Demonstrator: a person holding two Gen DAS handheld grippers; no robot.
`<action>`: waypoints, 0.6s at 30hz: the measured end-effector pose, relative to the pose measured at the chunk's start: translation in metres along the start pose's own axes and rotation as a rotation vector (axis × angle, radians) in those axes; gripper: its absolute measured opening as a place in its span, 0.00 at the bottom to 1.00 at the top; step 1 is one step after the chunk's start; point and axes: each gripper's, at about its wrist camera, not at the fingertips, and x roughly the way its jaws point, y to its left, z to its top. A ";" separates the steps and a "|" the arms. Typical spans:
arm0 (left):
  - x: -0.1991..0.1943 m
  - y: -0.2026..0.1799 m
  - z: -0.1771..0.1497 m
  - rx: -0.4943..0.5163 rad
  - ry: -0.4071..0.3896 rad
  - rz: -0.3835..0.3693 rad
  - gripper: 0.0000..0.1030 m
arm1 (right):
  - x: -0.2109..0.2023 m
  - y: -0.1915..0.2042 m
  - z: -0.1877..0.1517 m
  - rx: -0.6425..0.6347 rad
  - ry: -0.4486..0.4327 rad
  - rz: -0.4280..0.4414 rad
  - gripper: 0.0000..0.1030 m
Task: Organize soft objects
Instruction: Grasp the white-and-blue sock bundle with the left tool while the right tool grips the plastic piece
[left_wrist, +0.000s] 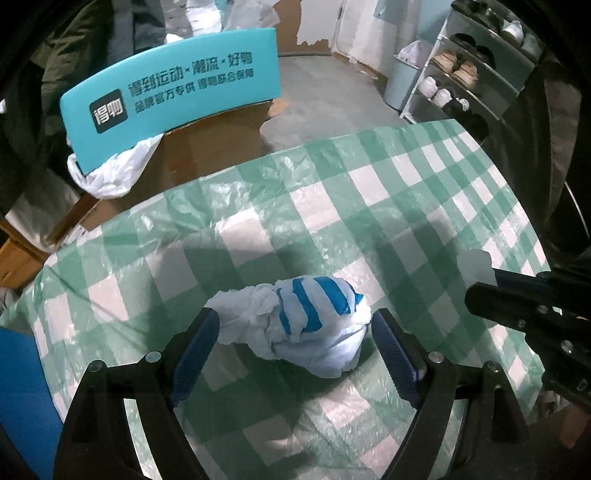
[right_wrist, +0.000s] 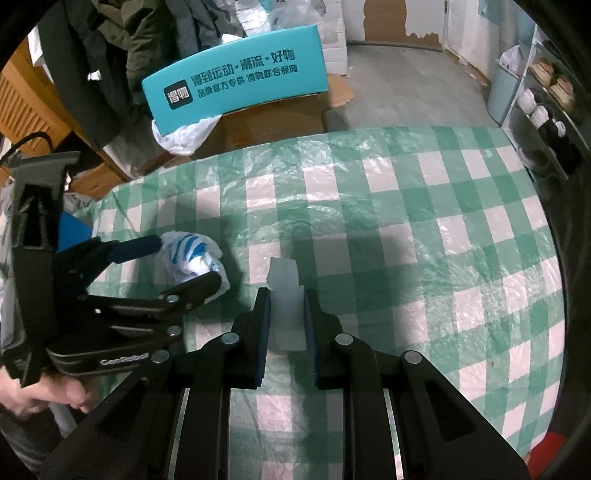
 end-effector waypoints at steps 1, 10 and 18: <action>0.001 -0.001 0.001 0.006 -0.004 0.000 0.83 | 0.000 0.000 0.000 0.000 -0.001 0.001 0.16; 0.004 -0.004 0.000 0.048 -0.030 0.010 0.70 | 0.000 0.002 0.002 -0.001 0.003 0.006 0.16; -0.003 -0.008 -0.002 0.064 -0.051 0.021 0.54 | -0.004 0.002 0.003 -0.002 -0.005 0.010 0.16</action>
